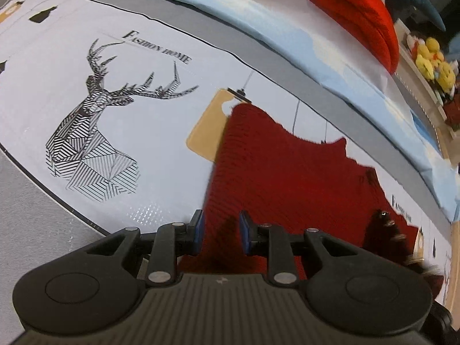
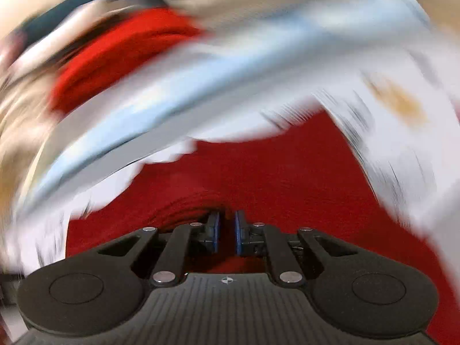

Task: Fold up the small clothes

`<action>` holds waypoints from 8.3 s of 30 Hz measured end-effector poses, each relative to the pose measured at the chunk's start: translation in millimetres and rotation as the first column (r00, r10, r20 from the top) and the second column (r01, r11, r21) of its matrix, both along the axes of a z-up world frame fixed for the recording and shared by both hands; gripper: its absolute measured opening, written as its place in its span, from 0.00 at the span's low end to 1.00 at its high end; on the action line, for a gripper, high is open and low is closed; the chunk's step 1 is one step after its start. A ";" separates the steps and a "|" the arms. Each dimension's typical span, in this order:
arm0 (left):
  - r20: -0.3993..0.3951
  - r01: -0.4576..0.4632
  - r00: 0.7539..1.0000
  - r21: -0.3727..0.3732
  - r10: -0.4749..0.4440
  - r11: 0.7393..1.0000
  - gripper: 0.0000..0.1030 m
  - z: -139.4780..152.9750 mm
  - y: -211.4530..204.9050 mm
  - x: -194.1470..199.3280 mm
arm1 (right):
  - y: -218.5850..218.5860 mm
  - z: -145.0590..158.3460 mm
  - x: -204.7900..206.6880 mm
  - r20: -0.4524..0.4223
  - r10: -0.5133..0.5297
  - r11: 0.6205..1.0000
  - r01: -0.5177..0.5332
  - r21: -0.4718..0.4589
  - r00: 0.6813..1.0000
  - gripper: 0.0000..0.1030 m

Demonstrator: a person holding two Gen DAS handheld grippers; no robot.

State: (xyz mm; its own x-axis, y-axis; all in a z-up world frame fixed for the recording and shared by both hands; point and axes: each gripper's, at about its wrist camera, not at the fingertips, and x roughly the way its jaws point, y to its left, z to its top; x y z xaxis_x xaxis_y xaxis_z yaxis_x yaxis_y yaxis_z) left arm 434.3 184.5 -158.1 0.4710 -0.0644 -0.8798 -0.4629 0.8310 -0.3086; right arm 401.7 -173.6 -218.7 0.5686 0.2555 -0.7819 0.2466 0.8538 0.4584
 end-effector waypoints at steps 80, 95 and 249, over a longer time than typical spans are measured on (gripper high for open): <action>0.274 0.209 0.906 0.371 -0.322 0.905 0.26 161.2 -55.3 -140.7 | -160.4 186.4 -88.4 0.270 -0.116 0.991 0.130 -0.035 0.956 0.42; -0.066 0.243 0.970 0.142 -0.235 0.960 0.26 19.8 -29.6 -306.1 | -231.6 92.1 -249.3 -0.116 -0.009 0.999 0.003 -0.054 0.993 0.42; 0.107 0.234 0.963 0.127 -0.248 0.964 0.22 34.1 27.8 -149.8 | -157.4 30.8 -112.7 0.053 -0.050 0.986 0.058 -0.159 0.997 0.16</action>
State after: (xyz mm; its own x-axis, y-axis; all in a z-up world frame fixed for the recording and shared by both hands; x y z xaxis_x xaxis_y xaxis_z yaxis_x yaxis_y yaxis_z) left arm 284.5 212.3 -124.0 0.5572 -0.0930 -0.8252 -0.2096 0.9458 -0.2481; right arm 289.0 -331.0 -187.9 0.6167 0.0968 -0.7812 0.2751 0.9033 0.3291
